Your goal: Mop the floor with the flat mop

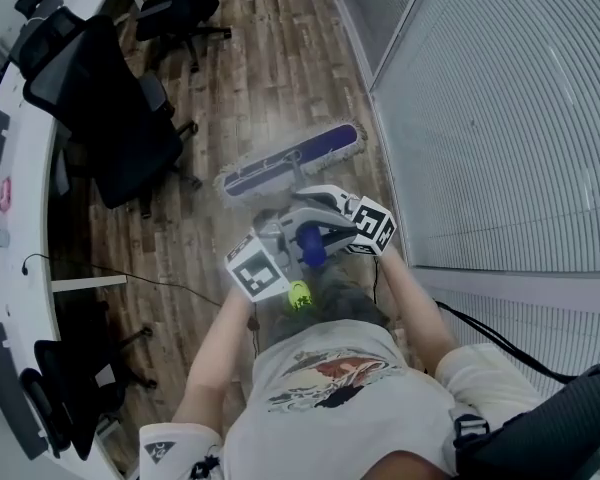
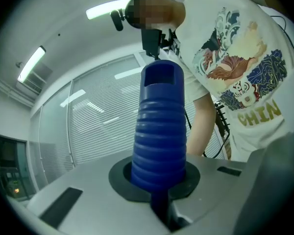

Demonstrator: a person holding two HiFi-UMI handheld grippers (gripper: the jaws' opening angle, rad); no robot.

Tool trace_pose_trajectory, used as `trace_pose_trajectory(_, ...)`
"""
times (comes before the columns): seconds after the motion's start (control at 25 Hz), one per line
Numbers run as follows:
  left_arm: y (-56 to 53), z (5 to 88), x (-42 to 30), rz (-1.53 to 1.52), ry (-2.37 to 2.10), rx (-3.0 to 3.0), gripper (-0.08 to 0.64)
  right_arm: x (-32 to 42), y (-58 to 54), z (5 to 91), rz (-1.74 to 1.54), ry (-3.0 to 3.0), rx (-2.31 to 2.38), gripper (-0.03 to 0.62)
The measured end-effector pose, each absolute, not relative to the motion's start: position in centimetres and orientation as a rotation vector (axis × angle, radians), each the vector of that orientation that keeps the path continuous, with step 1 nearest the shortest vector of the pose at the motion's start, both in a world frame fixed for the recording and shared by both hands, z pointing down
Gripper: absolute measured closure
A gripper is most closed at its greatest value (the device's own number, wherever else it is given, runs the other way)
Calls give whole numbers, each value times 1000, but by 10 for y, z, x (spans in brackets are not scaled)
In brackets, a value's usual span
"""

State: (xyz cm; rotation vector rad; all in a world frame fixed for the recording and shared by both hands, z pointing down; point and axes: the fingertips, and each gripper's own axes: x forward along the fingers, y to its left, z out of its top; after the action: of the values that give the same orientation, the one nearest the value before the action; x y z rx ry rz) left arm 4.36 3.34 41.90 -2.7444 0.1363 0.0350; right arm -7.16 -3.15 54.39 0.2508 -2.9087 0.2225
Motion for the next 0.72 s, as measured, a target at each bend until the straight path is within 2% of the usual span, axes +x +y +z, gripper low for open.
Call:
trace_pose_trajectory(0.32,-32,426,56,-23,108,-2755,545,-61,-98,546,220,-2916,241,407)
trace_pose_trajectory(0.72,-183,411,74,-37,165,-2771,545,-44,-243,535,250,-2990,207,405)
